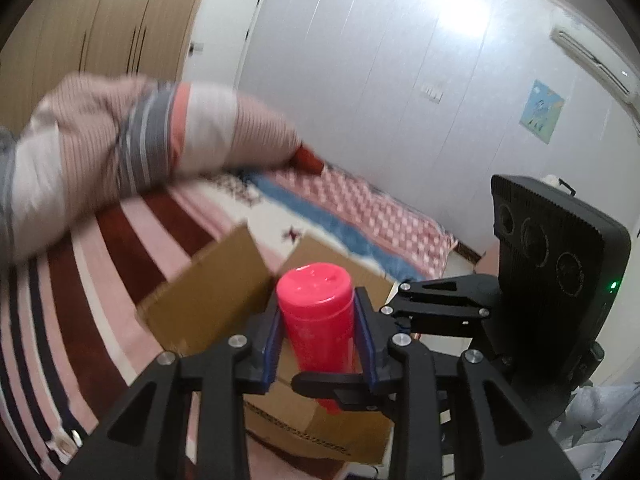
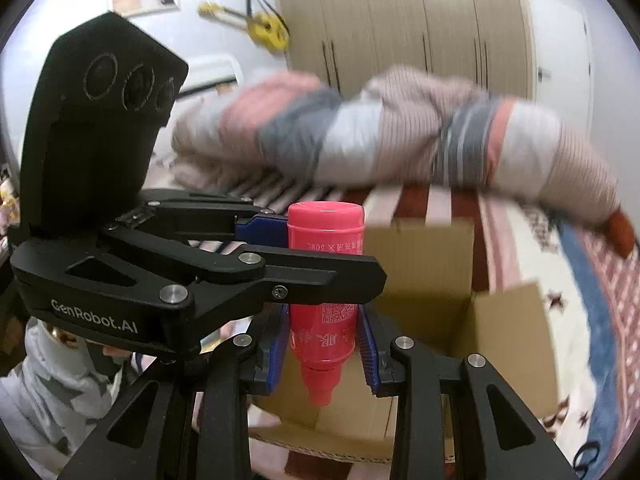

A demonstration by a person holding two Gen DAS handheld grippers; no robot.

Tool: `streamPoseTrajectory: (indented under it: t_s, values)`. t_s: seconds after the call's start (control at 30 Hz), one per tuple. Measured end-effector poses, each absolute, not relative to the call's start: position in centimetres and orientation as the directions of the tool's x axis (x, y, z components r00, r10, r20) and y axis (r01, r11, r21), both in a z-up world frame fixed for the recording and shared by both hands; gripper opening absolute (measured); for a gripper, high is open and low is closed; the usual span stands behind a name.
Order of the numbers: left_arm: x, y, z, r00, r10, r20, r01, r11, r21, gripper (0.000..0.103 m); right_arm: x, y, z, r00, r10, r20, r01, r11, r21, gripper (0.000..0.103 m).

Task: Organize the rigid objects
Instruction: 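Carry the red bottle into the cardboard box and open the right gripper, then grasp the light blue square device with the right gripper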

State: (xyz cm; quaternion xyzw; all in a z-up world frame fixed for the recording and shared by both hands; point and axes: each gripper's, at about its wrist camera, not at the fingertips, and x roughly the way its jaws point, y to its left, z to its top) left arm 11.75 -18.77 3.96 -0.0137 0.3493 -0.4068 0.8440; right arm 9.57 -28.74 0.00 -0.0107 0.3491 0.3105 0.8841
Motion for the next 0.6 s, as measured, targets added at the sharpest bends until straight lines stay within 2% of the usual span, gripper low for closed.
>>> streamPoseTrajectory:
  t_s: [0.1, 0.13, 0.23, 0.27, 0.37, 0.47, 0.53, 0.6]
  values:
    - [12.1, -19.1, 2.5, 0.407, -0.664, -0.627, 0.660, 0.689, -0.301, 0.033, 10.3, -28.6, -1.5, 0.519, 0.522, -0.676, -0.549, 0.810, 0.204, 0.027]
    - [12.0, -19.1, 2.3, 0.418, -0.649, -0.635, 0.654, 0.700, -0.285, 0.037, 10.1, -28.5, -1.8, 0.514, 0.510, -0.689, -0.544, 0.815, 0.198, 0.027]
    - [11.6, -18.6, 2.8, 0.485, -0.605, -0.631, 0.631, 0.742, -0.226, 0.062, 10.0, -28.5, -2.2, 0.539, 0.465, -0.702, -0.515, 0.842, 0.162, 0.031]
    - [11.4, -18.2, 3.1, 0.499, -0.605, -0.621, 0.626, 0.747, -0.224, 0.066, 9.8, -28.6, -2.0, 0.551, 0.458, -0.698, -0.508, 0.847, 0.155, 0.035]
    - [10.9, -16.0, 4.2, 0.533, -0.614, -0.582, 0.609, 0.756, -0.241, 0.068, 8.8, -28.7, -1.1, 0.579, 0.476, -0.662, -0.510, 0.845, 0.162, 0.043]
    - [10.3, -13.3, 5.3, 0.597, -0.586, -0.548, 0.569, 0.791, -0.226, 0.076, 7.9, -28.0, 0.3, 0.583, 0.535, -0.611, -0.553, 0.812, 0.184, 0.044]
    - [9.9, -11.1, 5.9, 0.642, -0.557, -0.528, 0.535, 0.818, -0.213, 0.078, 7.2, -27.2, 1.1, 0.592, 0.561, -0.578, -0.579, 0.796, 0.180, 0.045]
    - [9.1, -9.0, 6.4, 0.681, -0.522, -0.514, 0.498, 0.844, -0.198, 0.081, 6.3, -25.7, 1.9, 0.599, 0.590, -0.541, -0.619, 0.770, 0.155, 0.055]
